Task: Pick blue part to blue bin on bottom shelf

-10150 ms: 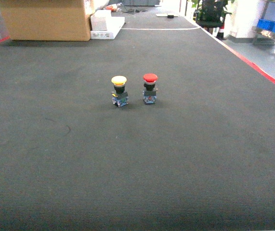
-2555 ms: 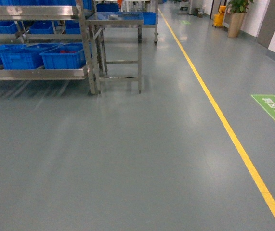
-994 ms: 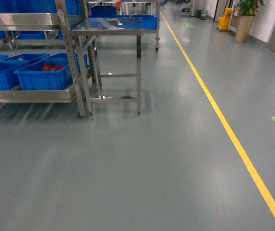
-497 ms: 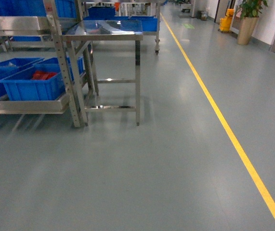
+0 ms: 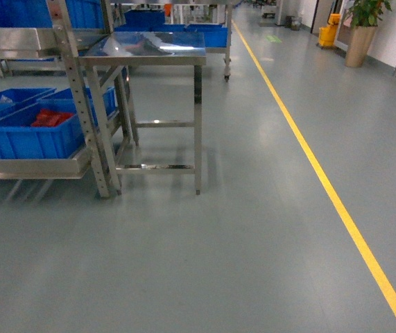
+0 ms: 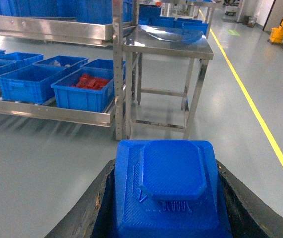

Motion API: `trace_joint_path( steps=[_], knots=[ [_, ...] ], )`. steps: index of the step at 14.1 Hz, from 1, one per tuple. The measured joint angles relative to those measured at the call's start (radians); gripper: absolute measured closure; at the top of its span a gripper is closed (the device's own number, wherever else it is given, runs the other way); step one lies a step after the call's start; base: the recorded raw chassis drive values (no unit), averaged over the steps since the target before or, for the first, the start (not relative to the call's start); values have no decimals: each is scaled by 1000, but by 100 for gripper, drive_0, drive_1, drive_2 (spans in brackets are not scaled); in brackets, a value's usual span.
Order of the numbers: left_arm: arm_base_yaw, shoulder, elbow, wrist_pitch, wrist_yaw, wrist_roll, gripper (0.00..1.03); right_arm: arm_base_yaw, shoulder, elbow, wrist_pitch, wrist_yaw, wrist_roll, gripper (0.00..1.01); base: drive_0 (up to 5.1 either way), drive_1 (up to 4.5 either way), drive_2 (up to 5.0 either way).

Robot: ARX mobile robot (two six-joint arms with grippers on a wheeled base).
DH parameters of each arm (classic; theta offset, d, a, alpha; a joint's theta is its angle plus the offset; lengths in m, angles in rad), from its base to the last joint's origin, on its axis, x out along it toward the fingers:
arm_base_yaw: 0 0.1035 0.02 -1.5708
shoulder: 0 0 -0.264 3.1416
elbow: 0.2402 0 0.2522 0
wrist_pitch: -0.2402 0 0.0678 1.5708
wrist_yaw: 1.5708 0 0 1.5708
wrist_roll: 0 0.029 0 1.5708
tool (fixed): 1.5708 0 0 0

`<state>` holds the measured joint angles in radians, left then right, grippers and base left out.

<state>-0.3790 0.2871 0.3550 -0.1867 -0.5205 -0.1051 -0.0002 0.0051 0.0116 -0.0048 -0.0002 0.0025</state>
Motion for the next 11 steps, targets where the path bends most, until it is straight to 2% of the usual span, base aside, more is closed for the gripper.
trace_joint_path(
  steps=[11],
  knots=[
    [0,1,0,-3,-1,0,60,0,0,0,-1,0,0,3,-7,411,-425]
  ],
)
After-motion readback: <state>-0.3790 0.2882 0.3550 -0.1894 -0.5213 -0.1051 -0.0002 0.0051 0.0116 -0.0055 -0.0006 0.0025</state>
